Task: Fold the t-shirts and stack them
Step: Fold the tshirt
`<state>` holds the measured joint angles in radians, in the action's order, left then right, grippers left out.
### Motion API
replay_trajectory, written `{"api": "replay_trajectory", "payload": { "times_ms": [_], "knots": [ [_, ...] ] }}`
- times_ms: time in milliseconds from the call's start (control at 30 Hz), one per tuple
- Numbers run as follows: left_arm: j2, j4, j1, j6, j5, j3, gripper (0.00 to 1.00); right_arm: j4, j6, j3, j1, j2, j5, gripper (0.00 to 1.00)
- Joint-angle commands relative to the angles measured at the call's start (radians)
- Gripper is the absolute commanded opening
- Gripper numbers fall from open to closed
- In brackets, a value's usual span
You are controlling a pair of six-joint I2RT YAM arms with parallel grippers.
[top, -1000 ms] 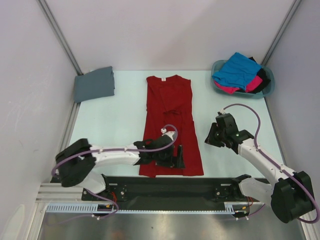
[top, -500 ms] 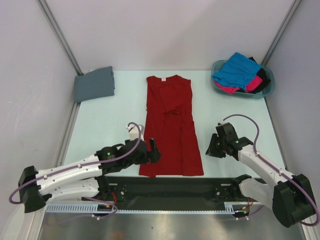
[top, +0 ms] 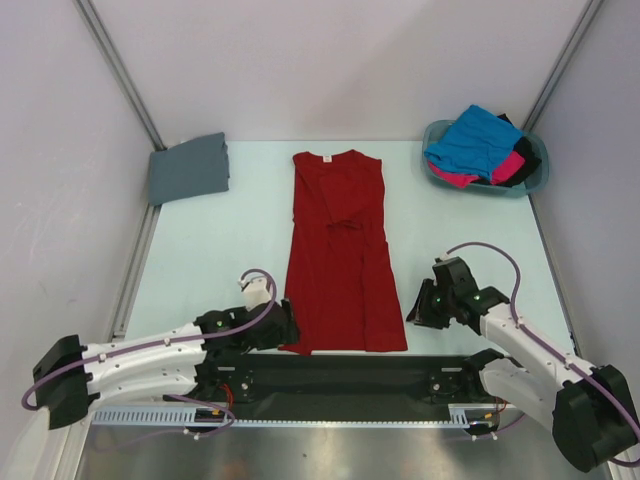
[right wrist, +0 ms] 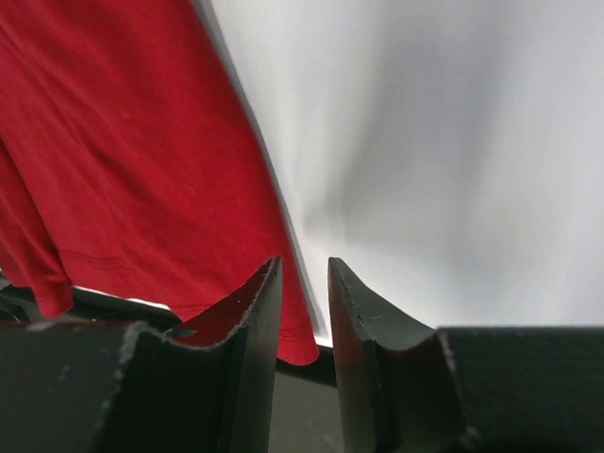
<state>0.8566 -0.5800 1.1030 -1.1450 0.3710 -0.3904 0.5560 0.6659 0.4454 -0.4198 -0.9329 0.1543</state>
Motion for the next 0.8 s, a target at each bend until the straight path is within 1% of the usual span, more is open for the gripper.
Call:
{"api": "replay_trajectory", "payload": {
  "times_ms": [0, 100, 267, 367, 467, 567, 633, 667, 700, 733, 767],
  "knots": [
    [0.024, 0.092, 0.0, -0.021, 0.002, 0.007, 1.0, -0.018, 0.031, -0.033, -0.013, 0.006, 0.039, 0.32],
    [0.059, 0.135, -0.002, -0.021, -0.018, 0.03, 1.0, -0.053, 0.041, -0.057, -0.02, -0.004, 0.07, 0.32],
    [0.094, 0.256, 0.0, -0.016, -0.058, 0.076, 1.0, -0.09, 0.061, -0.085, -0.037, -0.02, 0.083, 0.32],
    [0.104, 0.258, -0.002, -0.016, -0.066, 0.074, 1.0, -0.071, 0.057, -0.07, -0.043, -0.017, 0.068, 0.31],
    [0.099, 0.258, 0.0, -0.015, -0.078, 0.071, 1.0, -0.036, 0.052, -0.045, -0.056, -0.001, 0.019, 0.31],
    [0.09, 0.264, -0.002, -0.025, -0.089, 0.084, 1.0, -0.033, 0.052, -0.043, -0.065, 0.008, 0.005, 0.33],
    [0.084, 0.293, 0.0, -0.042, -0.109, 0.103, 1.0, -0.033, 0.055, -0.043, -0.069, -0.001, 0.01, 0.3],
    [0.079, 0.299, -0.002, -0.048, -0.121, 0.108, 1.0, 0.017, 0.064, -0.028, -0.082, -0.001, -0.016, 0.26],
    [0.075, 0.293, 0.0, -0.053, -0.121, 0.107, 1.0, 0.05, 0.075, -0.008, -0.108, 0.006, -0.12, 0.24],
    [0.058, 0.27, 0.0, -0.053, -0.115, 0.099, 1.0, 0.074, 0.083, 0.039, -0.17, 0.043, -0.162, 0.27],
    [0.046, 0.247, 0.0, -0.055, -0.083, 0.09, 1.0, 0.099, 0.083, 0.059, -0.187, 0.061, -0.214, 0.31]
  ]
}}
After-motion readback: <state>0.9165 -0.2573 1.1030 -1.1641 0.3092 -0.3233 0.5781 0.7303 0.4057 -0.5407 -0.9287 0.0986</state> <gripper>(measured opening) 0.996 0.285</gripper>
